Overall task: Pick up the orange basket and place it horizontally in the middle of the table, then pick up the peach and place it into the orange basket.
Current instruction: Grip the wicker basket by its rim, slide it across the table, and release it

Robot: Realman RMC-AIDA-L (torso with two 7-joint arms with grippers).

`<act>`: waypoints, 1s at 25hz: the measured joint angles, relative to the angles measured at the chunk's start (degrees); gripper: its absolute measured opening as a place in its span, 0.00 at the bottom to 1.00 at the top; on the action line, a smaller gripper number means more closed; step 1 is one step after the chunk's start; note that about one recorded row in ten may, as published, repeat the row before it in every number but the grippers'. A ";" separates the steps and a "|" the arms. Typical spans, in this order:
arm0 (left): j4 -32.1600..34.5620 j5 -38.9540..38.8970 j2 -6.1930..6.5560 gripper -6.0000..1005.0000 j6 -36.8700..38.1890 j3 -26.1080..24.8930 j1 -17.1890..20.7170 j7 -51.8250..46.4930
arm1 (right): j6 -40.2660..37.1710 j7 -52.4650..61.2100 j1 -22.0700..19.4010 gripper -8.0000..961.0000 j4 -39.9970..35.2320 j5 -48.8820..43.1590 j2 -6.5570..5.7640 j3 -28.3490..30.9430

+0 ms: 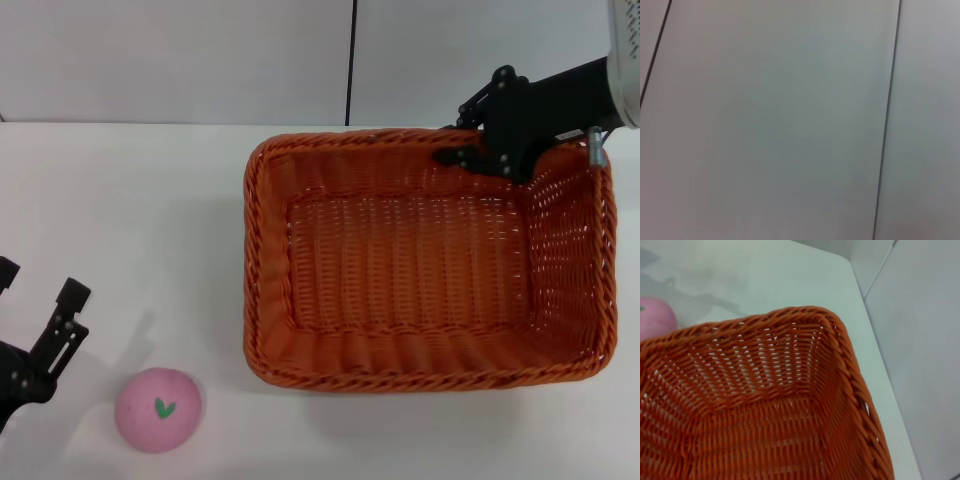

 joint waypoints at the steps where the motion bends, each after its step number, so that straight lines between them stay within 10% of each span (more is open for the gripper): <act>1: -0.01 0.00 0.00 0.81 -0.04 0.05 0.23 -0.01 | 0.43 -0.56 -0.04 0.16 0.02 0.05 0.14 -0.09; 25: 0.01 0.00 0.20 0.81 -1.33 0.77 2.09 -0.05 | 12.52 -6.13 -0.38 0.16 5.50 5.89 1.73 -2.74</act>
